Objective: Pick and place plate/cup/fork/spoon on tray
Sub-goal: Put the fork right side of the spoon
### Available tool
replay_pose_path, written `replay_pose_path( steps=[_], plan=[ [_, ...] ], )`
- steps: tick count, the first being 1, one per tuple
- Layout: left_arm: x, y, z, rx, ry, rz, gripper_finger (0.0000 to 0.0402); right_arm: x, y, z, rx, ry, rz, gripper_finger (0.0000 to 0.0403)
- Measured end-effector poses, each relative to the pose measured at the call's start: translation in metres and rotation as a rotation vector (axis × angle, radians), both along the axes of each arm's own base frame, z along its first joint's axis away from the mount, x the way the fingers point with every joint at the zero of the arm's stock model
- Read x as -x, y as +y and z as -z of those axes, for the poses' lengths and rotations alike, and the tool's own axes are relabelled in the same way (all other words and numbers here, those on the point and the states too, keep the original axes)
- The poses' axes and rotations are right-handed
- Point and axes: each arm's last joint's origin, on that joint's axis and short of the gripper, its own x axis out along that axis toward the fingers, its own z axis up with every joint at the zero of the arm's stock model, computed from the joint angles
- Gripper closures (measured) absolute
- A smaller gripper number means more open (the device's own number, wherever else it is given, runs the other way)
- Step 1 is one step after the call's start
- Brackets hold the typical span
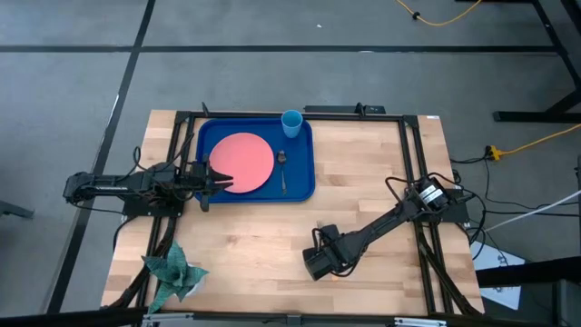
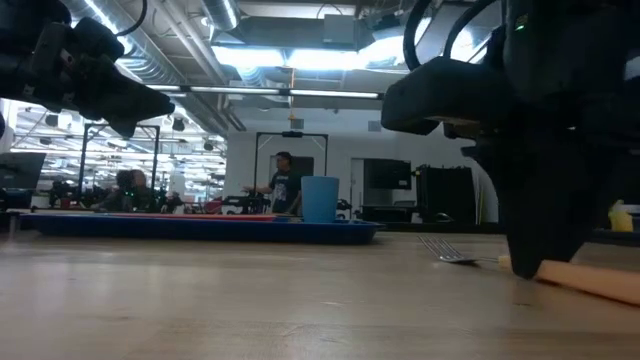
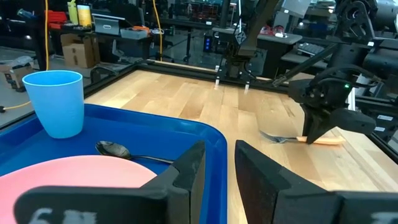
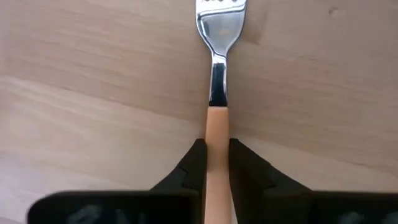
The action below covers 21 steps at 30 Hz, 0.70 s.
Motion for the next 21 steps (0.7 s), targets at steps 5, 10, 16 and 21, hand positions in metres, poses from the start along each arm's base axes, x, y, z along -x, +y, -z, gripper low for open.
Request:
replay_pose_path(
  steps=[5, 10, 16, 21],
  plan=[
    [0.0, 0.0, 0.0, 0.0, 0.0, 0.0, 0.0321, -0.013, -0.003, -0.014, 0.029, -0.064, 0.023, 0.0358],
    [0.0, 0.0, 0.0, 0.0, 0.0, 0.0, 0.0321, -0.027, -0.008, -0.041, 0.075, -0.121, 0.054, 0.0358],
    [0.0, 0.0, 0.0, 0.0, 0.0, 0.0, 0.0321, -0.045, -0.042, -0.07, 0.179, -0.12, 0.092, 0.0358],
    [0.0, 0.0, 0.0, 0.0, 0.0, 0.0, 0.0321, -0.063, -0.097, -0.072, 0.169, -0.078, 0.098, 0.0358]
  ],
)
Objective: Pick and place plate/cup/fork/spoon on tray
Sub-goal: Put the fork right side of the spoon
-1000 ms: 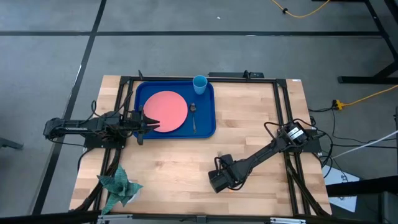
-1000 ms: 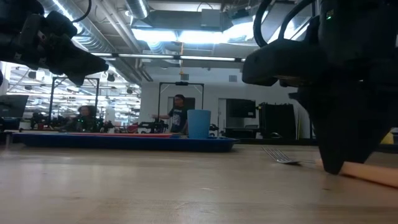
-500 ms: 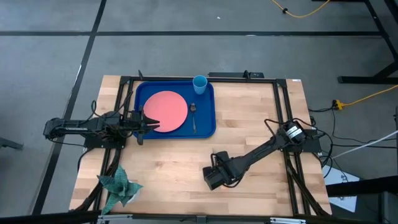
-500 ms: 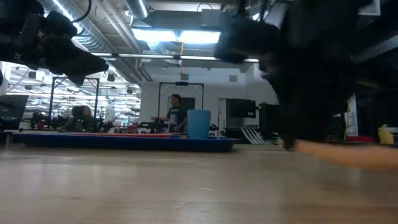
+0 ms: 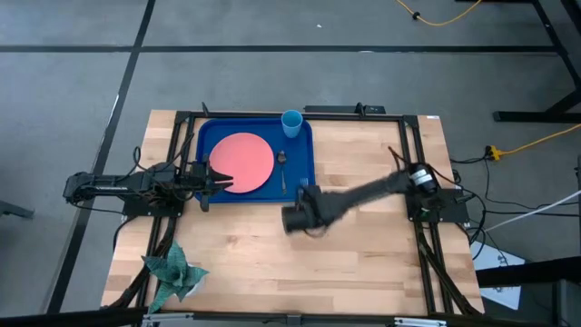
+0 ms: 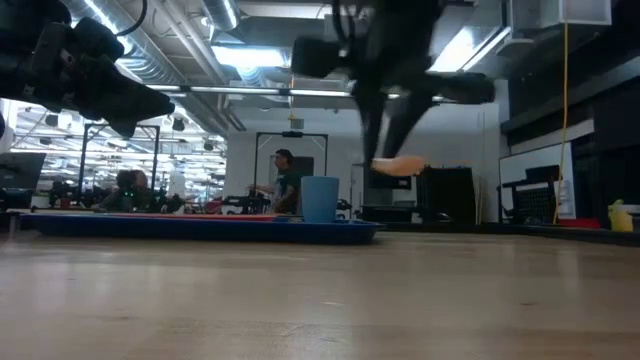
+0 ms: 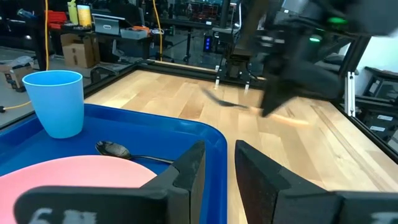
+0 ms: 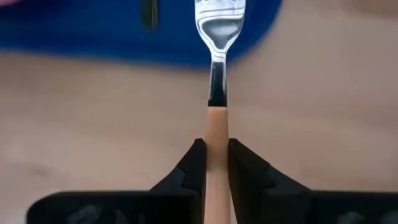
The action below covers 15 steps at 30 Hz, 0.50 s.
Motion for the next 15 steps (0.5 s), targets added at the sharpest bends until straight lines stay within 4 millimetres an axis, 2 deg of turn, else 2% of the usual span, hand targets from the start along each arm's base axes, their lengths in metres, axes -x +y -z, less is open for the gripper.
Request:
replay_pose_path(
  steps=[3, 7, 15],
  plan=[
    [0.0, 0.0, 0.0, 0.0, 0.0, 0.0, 0.0321, -0.009, -0.028, 0.0, -0.004, -0.01, 0.004, 0.0358],
    [0.0, 0.0, 0.0, 0.0, 0.0, 0.0, 0.0321, -0.013, -0.056, 0.0, -0.007, -0.004, 0.042, 0.0358],
    [0.0, 0.0, 0.0, 0.0, 0.0, 0.0, 0.0321, -0.032, -0.11, 0.02, -0.007, -0.042, 0.028, 0.0358]
  ],
)
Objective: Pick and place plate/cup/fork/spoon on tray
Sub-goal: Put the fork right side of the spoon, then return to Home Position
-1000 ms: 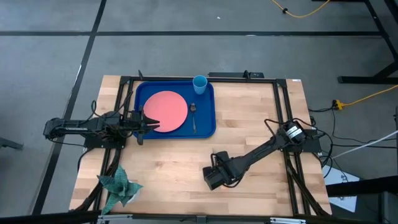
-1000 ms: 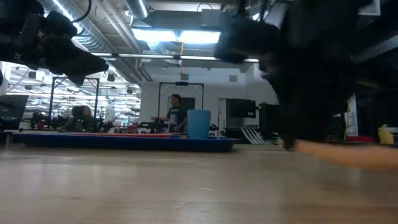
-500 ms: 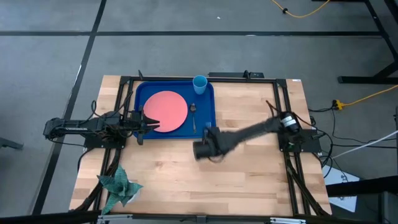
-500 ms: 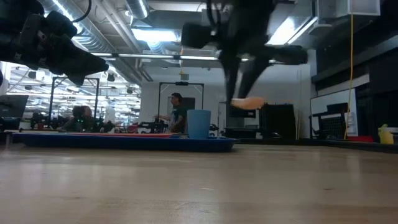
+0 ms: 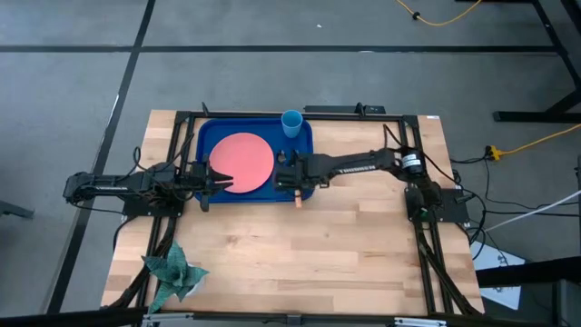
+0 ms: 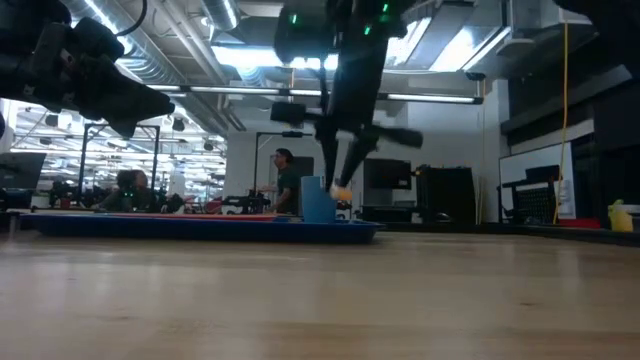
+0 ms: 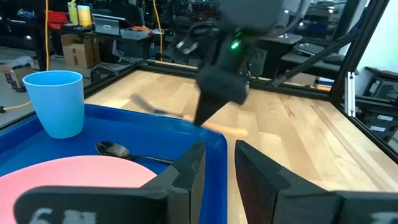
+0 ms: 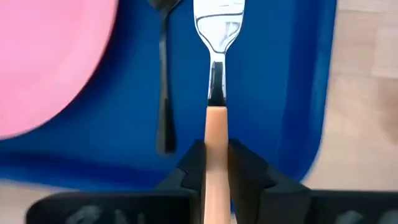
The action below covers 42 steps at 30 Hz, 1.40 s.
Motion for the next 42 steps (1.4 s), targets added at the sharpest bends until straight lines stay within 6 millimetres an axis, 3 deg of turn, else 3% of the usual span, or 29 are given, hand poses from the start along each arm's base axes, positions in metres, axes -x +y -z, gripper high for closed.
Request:
replay_pose_path(
  steps=[6, 14, 19, 42],
  plan=[
    [0.0, 0.0, 0.0, 0.0, 0.003, 0.0, 0.0321, -0.007, -0.035, 0.024, -0.054, 0.015, 0.024, 0.0358],
    [0.0, 0.0, 0.0, 0.0, 0.001, 0.0, 0.0321, -0.009, -0.057, 0.025, -0.059, -0.024, 0.03, 0.0347],
    [0.0, 0.0, 0.0, 0.0, 0.0, 0.0, 0.0321, -0.009, -0.057, 0.03, -0.069, -0.01, 0.015, 0.0322],
    [0.0, 0.0, 0.0, 0.0, 0.0, 0.0, 0.0321, -0.011, -0.059, 0.03, -0.015, -0.028, -0.003, 0.0319]
  ],
)
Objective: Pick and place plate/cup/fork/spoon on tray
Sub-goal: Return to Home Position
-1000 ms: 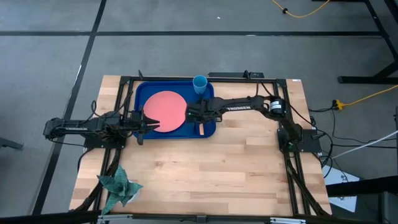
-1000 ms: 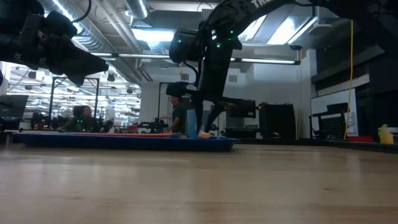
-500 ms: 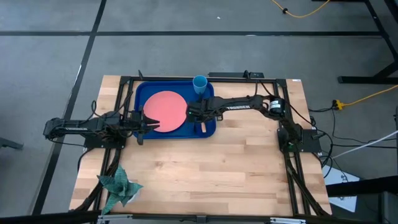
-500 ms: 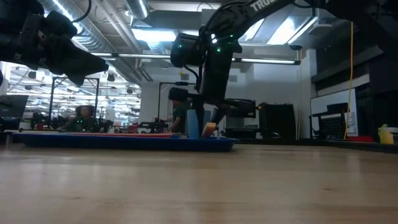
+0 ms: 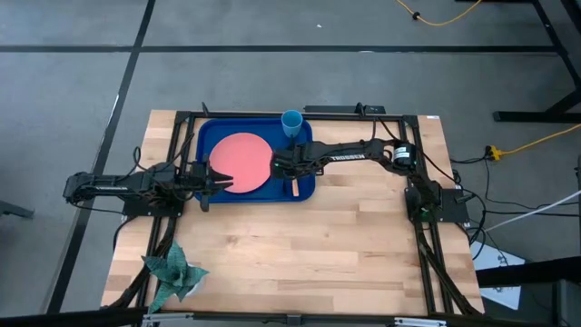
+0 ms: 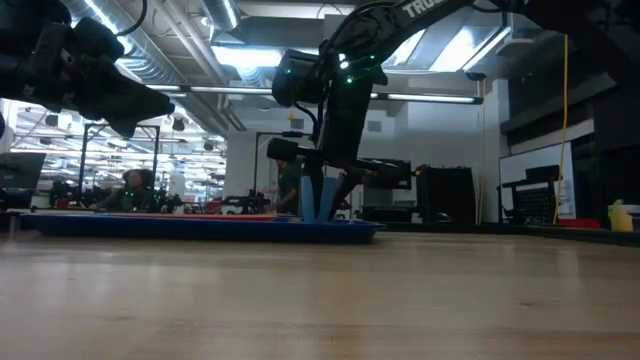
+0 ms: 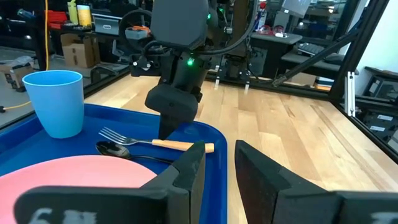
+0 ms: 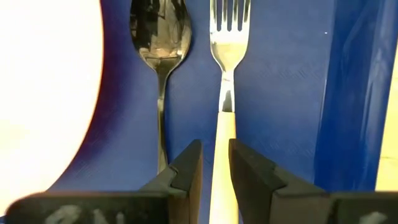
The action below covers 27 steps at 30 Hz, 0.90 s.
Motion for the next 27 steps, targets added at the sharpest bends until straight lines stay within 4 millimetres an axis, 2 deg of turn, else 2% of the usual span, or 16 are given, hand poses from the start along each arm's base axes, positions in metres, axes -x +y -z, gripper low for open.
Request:
replay_pose_path(
  steps=[10, 13, 15, 18, 22, 24, 27],
  plan=[
    [0.0, 0.0, 0.0, 0.0, 0.001, 0.0, 0.0321, 0.001, 0.0, -0.003, 0.0, 0.005, -0.004, 0.0319],
    [0.0, 0.0, 0.0, 0.0, 0.0, 0.0, 0.0321, 0.001, 0.003, -0.02, 0.006, 0.014, -0.035, 0.0319],
    [0.0, 0.0, 0.0, 0.0, 0.0, 0.0, 0.0321, -0.001, 0.009, -0.038, 0.026, 0.021, -0.113, 0.0319],
    [0.0, 0.0, 0.0, 0.0, 0.001, 0.0, 0.0321, -0.003, 0.03, -0.065, 0.049, 0.075, -0.318, 0.0319],
    [0.0, 0.0, 0.0, 0.0, 0.002, 0.0, 0.0321, 0.001, 0.066, -0.095, -0.06, 0.112, -0.605, 0.0319],
    [0.0, 0.0, 0.0, 0.0, 0.0, 0.0, 0.0321, 0.004, 0.085, -0.105, -0.088, 0.12, -0.701, 0.0319],
    [0.0, 0.0, 0.0, 0.0, 0.0, 0.0, 0.0321, 0.007, 0.115, -0.113, -0.033, 0.135, -0.837, 0.0319]
  ],
)
